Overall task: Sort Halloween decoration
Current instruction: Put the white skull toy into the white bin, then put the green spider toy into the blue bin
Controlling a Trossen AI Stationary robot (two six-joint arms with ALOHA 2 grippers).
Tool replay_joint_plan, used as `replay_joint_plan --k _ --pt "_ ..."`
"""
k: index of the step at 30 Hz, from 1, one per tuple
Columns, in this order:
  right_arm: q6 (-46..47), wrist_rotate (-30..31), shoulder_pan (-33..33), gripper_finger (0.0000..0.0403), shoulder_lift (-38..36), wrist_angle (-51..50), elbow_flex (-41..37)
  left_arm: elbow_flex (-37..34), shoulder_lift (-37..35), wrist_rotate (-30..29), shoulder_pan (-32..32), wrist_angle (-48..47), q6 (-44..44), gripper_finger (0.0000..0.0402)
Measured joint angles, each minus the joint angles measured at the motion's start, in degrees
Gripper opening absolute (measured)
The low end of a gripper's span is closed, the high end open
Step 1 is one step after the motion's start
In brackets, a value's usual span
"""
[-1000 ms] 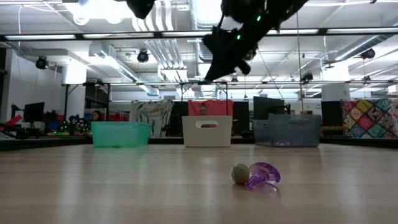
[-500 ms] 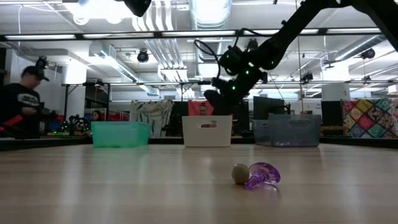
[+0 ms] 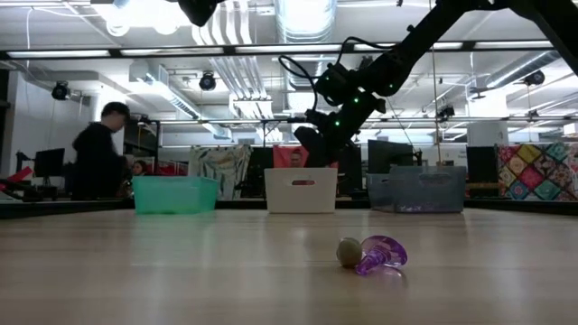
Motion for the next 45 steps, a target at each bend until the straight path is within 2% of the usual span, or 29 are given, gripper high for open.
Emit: replay_joint_plan --k 11,16,21,25,29,34,37,45 --pt "1.7 0.0 0.3 0.0139 -2.0 -3.5 0.1 0.0 1.1 0.0 0.0 -1.7 -1.8 0.0095" --pt "1.7 0.0 3.1 0.0148 -7.6 -11.0 0.1 0.0 1.1 0.0 0.0 -5.5 -4.8 0.0095" --pt "1.5 0.0 8.5 0.014 -15.0 -20.6 0.0 0.0 1.1 0.0 0.0 -9.8 -9.2 0.0095" --pt "2.0 0.2 15.4 0.0129 -20.8 -26.7 -0.6 -0.1 1.2 0.1 -0.3 -11.1 -12.4 0.0095" --pt "4.7 1.1 24.3 0.0119 -26.3 -27.3 -4.4 -0.3 1.3 0.0 -1.5 -10.8 -13.5 0.0095" --pt "9.9 10.7 37.1 0.011 -31.5 -26.2 -9.8 -0.3 4.0 0.0 -3.8 -6.0 -12.9 0.0095" --pt "13.7 15.3 44.5 0.0105 -33.1 -26.4 -12.6 -0.3 6.1 0.1 -5.1 -5.6 -12.8 0.0095" --pt "21.3 15.5 61.2 0.0089 -32.5 -26.8 -17.5 0.2 10.3 0.3 -7.0 -5.5 -12.7 0.0095"
